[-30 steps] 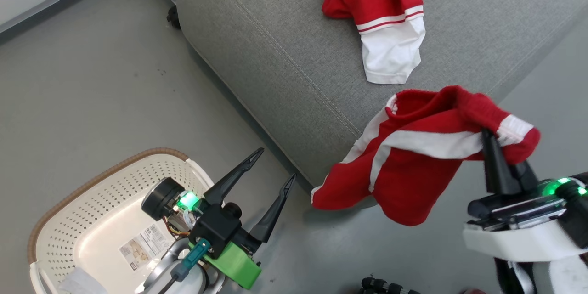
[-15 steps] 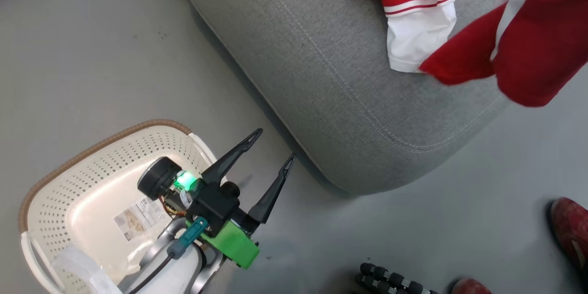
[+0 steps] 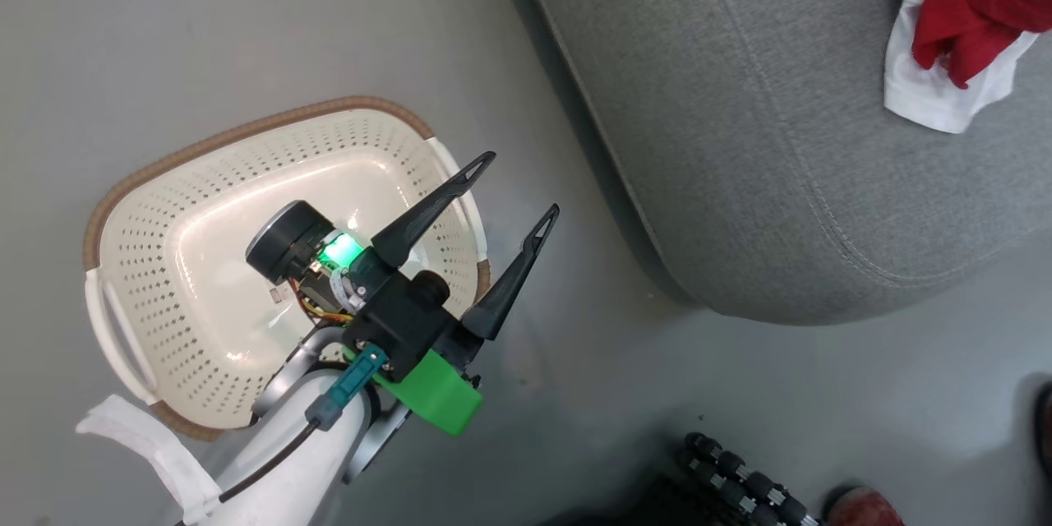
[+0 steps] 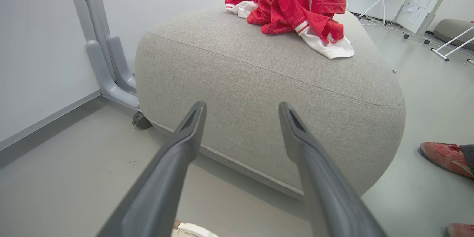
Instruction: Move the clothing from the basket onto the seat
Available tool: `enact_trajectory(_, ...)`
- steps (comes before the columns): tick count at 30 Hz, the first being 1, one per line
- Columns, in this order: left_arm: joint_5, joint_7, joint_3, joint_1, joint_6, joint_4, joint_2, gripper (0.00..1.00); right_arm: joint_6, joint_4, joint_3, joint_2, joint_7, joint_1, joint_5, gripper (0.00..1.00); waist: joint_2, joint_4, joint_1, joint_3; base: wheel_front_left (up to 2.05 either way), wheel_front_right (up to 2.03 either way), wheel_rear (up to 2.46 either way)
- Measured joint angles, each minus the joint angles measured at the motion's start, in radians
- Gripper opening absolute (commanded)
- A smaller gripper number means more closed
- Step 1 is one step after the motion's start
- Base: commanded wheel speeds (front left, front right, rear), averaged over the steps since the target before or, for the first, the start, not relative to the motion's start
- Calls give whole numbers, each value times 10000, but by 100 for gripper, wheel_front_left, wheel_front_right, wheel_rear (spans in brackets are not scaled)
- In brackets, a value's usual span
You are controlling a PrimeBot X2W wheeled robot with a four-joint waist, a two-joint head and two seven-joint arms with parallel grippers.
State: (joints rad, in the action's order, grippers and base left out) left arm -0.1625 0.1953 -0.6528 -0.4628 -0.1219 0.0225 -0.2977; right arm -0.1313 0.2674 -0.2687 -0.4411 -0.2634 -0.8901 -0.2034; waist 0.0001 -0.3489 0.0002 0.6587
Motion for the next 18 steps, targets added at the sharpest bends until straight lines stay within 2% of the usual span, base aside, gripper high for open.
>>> enact_trajectory(3, 52, 75, -90, -123, 0, 15, -2, 100, -2, 953, -174, 382, 0, -282, 176, 0, 0, 373, 0, 366, 0, 0, 0)
enact_trajectory(4, 52, 82, -121, -151, 0, 48, -2, 100, -2, 1250, -330, 535, -2, -338, 242, 6, 0, 495, 0, 482, 0, 0, 0)
enact_trajectory(5, 52, 90, -140, -174, 0, 77, -4, 100, 0, 1478, -453, 658, 2, -379, 313, 35, 0, 592, 0, 568, 0, 0, 0)
enact_trajectory(6, 42, 90, -173, -188, 0, 136, 12, 100, -2, 1697, -523, 794, 0, -388, 437, 71, 0, 712, 0, 666, 0, 0, 0)
enact_trajectory(7, -12, 92, -198, -189, 0, 163, 58, 100, -2, 1868, -629, 920, 0, -390, 556, 100, 0, 826, 0, 752, 0, 0, 0)
enact_trajectory(11, -121, 84, -263, -211, -6, 336, 98, 100, -2, 1923, -1160, 1298, 2, -347, 1045, 100, 0, 1189, 0, 978, 0, 0, 0)
enact_trajectory(15, -311, 199, -163, -213, 25, 529, 136, 100, 0, 1488, -1235, 1755, 2, 198, 1342, 100, 0, 1314, 0, 921, 0, 0, 0)
enact_trajectory(18, -685, 391, 54, -134, 178, 779, 372, 100, -2, 989, -1271, 2008, 2, 850, 1354, 100, 0, 1342, 0, 682, 0, 0, 0)
